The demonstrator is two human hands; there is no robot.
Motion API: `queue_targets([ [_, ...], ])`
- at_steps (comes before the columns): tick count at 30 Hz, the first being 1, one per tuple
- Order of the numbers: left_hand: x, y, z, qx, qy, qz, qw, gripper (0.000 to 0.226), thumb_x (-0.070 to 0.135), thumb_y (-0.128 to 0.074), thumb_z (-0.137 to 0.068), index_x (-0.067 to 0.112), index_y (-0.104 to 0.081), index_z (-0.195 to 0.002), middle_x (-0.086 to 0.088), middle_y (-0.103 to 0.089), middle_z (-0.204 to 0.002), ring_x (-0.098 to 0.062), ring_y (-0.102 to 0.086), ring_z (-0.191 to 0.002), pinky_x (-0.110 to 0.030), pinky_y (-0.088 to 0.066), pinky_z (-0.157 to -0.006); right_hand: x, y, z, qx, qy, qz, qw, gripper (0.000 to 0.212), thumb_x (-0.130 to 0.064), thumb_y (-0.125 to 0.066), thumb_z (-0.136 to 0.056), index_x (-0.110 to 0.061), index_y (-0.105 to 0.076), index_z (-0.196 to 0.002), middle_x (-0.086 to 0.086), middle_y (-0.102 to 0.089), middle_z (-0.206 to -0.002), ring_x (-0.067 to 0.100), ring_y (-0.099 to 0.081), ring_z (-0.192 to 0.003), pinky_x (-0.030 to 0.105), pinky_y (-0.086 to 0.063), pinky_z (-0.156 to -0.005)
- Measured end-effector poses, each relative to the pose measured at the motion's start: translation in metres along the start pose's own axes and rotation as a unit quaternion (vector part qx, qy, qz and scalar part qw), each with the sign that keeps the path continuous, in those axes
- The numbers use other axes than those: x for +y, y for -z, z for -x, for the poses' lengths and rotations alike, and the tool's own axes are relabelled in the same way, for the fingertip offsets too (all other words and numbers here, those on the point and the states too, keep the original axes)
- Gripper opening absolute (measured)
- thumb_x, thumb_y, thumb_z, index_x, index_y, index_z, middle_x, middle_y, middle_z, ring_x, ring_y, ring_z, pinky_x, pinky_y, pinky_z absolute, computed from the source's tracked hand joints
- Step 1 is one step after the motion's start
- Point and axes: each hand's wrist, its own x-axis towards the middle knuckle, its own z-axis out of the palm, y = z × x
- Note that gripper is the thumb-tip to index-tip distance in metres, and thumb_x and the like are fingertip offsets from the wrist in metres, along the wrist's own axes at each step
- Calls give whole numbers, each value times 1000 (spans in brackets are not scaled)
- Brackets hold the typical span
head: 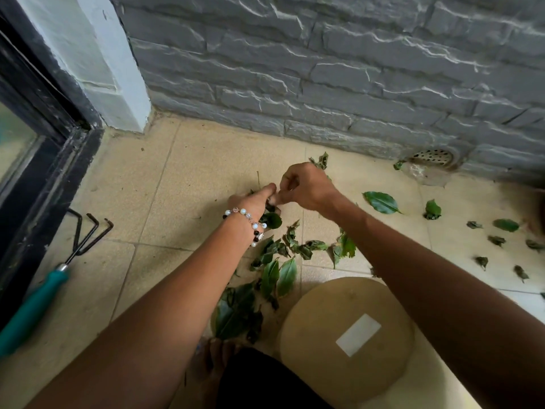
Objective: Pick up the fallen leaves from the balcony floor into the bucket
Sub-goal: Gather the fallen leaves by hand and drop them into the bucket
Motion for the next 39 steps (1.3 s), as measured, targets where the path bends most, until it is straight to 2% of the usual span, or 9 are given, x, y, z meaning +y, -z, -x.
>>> queue_targets([
  [3,6,0,-7,-12,-6,30,999,33,16,-82,-76,-6,-65,-94,-18,-69,-86,-25,-63,-58,-32,-59,-56,20,24,-16,67,-37,-57,995,7,-11,-71,-83,-8,-68,-87,2,-67,-87,15,-62,-75,23,-53,-61],
  [6,16,1,-11,-9,-23,37,999,22,9,-78,-80,-7,-65,-88,-16,-66,-74,-21,-55,-49,-24,-48,-44,49,42,-41,155,-84,91,980,18,-6,-61,-91,-7,-68,-108,9,-67,-111,23,-64,-95,27,-53,-82],
  [12,26,7,-23,3,-38,37,999,20,10,-78,-81,-5,-66,-86,-13,-63,-68,-20,-53,-46,-24,-45,-44,68,31,-68,52,-81,238,967,52,-13,-49,-96,-27,-38,-145,16,-31,-147,39,-35,-130,44,-39,-107],
  [15,28,9,-26,0,-39,34,999,20,12,-78,-81,-4,-66,-86,-12,-64,-68,-21,-53,-47,-25,-46,-45,68,23,-74,52,-21,277,959,39,-22,-50,-98,-22,-51,-137,16,-45,-137,34,-48,-120,42,-46,-102],
  [18,28,11,-29,3,-46,32,998,21,13,-78,-81,-4,-67,-86,-12,-64,-70,-20,-54,-48,-25,-47,-44,68,18,-73,98,17,302,948,30,-3,-48,-95,-7,-65,-119,14,-62,-114,28,-61,-96,33,-54,-86],
  [24,21,17,-33,11,-53,29,998,23,16,-80,-80,-3,-67,-85,-11,-65,-68,-20,-55,-46,-26,-48,-46,78,37,-67,205,-39,178,962,25,3,-55,-91,-5,-72,-108,11,-71,-109,22,-67,-95,29,-54,-90],
  [28,13,20,-31,16,-52,34,998,22,15,-79,-80,-3,-67,-84,-11,-65,-68,-19,-54,-46,-25,-48,-45,80,41,-51,48,-14,247,968,35,-7,-48,-97,-16,-59,-129,6,-61,-122,20,-56,-99,22,-45,-82],
  [32,1,17,-25,13,-52,31,998,24,15,-79,-80,-4,-66,-88,-11,-65,-68,-19,-55,-45,-24,-49,-44,81,24,-34,-56,42,348,935,53,-21,-58,-94,-17,-40,-144,14,-40,-140,32,-41,-126,40,-40,-106],
  [39,-7,19,-15,6,-60,35,998,24,15,-79,-80,-4,-66,-87,-13,-64,-74,-20,-54,-47,-24,-47,-44,81,14,-20,22,50,401,914,26,-3,-55,-91,-6,-69,-113,13,-66,-109,27,-62,-97,32,-51,-84],
])
